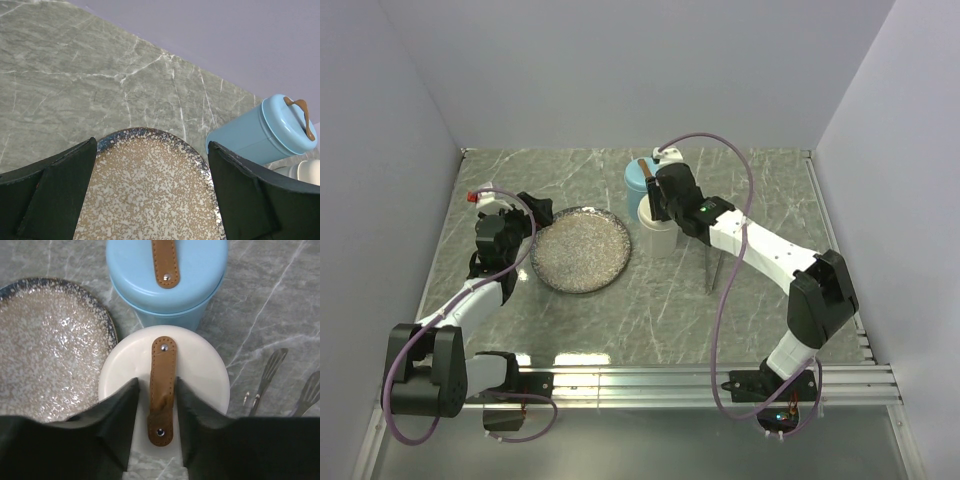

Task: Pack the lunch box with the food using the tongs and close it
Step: Put the lid back on the lunch box

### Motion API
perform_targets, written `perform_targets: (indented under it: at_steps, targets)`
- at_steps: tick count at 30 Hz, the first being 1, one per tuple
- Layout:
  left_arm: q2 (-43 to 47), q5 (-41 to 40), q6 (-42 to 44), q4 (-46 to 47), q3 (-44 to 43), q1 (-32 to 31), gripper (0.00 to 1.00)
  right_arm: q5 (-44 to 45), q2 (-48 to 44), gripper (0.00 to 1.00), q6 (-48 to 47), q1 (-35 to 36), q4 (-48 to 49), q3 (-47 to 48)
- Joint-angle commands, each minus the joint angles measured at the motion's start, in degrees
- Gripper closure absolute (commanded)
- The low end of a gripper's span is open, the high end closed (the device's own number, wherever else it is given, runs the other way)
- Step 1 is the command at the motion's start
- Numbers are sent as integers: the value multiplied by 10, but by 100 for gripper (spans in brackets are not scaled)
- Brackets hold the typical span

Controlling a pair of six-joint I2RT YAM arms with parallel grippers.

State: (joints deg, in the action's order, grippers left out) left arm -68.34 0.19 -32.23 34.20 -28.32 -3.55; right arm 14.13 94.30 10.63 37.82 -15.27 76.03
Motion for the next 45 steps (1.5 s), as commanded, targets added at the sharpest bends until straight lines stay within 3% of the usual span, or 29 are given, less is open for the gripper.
perform_targets:
  at_steps: [1, 8, 12, 20, 25, 28, 33, 37, 45]
  targets:
    - [19, 5, 2, 17, 5, 1, 1, -22, -2, 54, -6, 10, -57, -4]
    - [34, 3, 1, 18, 9, 1, 1, -41, -24, 42, -25, 10, -28, 18]
    - [55, 0, 1, 22, 15, 1, 1, -15, -91, 41, -33, 9, 65, -17]
    - [180, -63, -7, -39, 41, 0, 0, 43, -372, 36, -49, -12, 206, -207]
    - [289, -77, -6, -112, 53, 0, 1, 198, -510, 35, -37, -20, 231, -319]
    - [354, -93, -5, -163, 56, -1, 1, 237, -594, 35, -23, -21, 243, -397]
    - [431, -120, 1, -214, 66, -1, 1, 220, -719, 35, -2, -23, 257, -475]
    - [441, -120, 5, -239, 58, -1, 1, 202, -737, 35, -1, -23, 255, -477]
    - [424, -92, 13, -239, 50, -1, 5, 196, -675, 34, -2, -24, 248, -452]
